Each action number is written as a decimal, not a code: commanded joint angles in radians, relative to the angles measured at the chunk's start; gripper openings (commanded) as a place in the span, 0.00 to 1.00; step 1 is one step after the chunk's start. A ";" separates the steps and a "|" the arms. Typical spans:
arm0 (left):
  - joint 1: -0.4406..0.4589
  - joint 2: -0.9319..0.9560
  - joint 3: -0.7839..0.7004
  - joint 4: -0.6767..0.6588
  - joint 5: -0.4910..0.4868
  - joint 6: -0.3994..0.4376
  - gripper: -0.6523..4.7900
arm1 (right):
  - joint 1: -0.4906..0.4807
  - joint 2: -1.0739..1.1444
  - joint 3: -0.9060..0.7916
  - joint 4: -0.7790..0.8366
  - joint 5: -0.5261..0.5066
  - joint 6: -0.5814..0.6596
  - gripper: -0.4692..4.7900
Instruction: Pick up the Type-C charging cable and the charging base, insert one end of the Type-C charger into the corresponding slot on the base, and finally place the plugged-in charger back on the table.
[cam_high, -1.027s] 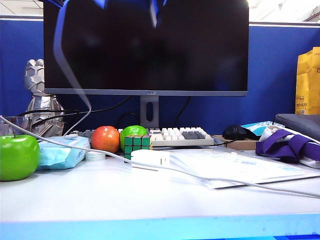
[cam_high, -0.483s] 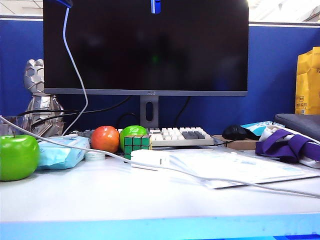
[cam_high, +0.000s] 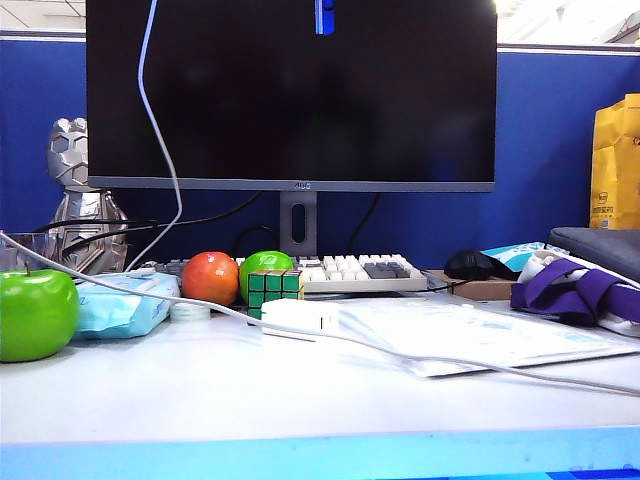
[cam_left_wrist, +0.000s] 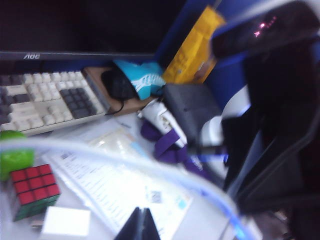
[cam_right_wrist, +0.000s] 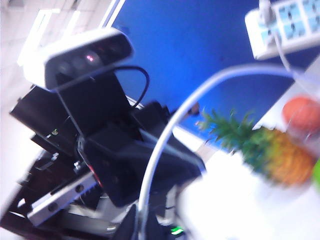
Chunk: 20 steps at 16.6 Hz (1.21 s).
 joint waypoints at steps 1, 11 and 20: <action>-0.002 0.004 0.005 0.021 0.025 -0.031 0.11 | 0.000 -0.005 0.004 -0.031 -0.025 0.098 0.09; -0.001 0.002 0.005 -0.017 0.040 -0.027 0.11 | 0.013 0.152 0.002 -0.657 0.356 -0.470 0.09; -0.001 0.002 0.005 -0.019 0.042 -0.026 0.11 | 0.135 0.345 0.003 -0.730 0.747 -0.675 0.09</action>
